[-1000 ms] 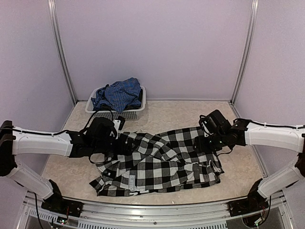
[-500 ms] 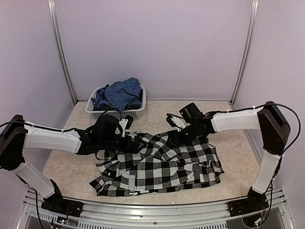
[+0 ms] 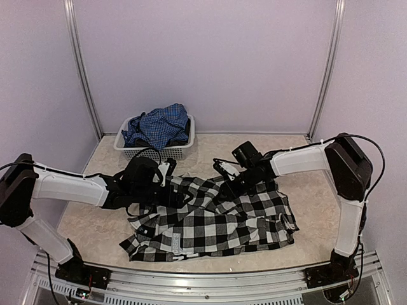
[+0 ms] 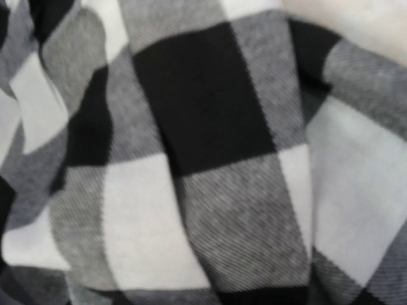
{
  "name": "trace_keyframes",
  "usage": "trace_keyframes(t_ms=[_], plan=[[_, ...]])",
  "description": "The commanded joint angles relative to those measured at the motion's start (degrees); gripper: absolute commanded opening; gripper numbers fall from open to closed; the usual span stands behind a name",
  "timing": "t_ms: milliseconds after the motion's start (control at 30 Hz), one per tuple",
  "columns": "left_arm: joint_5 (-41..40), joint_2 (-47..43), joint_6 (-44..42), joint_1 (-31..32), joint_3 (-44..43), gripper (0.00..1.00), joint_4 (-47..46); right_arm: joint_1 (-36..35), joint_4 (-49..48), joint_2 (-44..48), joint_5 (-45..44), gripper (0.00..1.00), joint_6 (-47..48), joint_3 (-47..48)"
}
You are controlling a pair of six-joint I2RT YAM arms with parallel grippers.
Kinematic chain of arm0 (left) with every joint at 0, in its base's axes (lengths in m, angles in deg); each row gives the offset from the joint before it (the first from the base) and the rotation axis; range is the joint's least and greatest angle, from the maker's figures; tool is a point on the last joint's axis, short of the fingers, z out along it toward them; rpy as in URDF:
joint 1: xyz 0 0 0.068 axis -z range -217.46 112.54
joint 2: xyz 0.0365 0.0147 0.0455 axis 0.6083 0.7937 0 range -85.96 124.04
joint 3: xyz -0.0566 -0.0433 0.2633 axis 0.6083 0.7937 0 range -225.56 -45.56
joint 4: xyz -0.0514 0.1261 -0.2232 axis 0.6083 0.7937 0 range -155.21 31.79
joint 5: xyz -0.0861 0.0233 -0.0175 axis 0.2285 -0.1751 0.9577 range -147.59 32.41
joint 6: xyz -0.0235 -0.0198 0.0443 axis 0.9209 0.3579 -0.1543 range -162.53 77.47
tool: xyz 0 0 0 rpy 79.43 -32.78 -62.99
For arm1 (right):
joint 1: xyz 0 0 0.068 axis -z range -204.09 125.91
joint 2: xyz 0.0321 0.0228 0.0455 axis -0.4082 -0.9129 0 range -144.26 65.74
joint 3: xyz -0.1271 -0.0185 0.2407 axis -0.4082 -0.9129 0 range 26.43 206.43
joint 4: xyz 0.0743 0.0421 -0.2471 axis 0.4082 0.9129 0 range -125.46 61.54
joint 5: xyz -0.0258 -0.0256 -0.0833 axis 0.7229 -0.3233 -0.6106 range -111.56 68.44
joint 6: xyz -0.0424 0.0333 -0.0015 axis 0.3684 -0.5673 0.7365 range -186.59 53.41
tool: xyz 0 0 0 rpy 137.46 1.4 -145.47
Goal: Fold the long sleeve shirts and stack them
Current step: Pick up the sleeve from the center of the board.
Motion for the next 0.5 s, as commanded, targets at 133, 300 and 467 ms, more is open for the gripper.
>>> trace_keyframes(t_ms=[133, 300, 467], plan=[[-0.9, -0.9, 0.0, -0.5, 1.0, 0.95, -1.1, 0.0, 0.0, -1.8, 0.8, 0.17, 2.8, 0.8], [-1.2, -1.2, -0.3, -0.5, 1.3, 0.95, -0.9, 0.0, 0.5, 0.1, 1.0, 0.00, 2.6, 1.4], [-1.2, -1.2, -1.0, -0.5, 2.6, 0.96, -3.0, 0.1, 2.4, 3.3, 4.9, 0.00, 1.5, 3.7]])
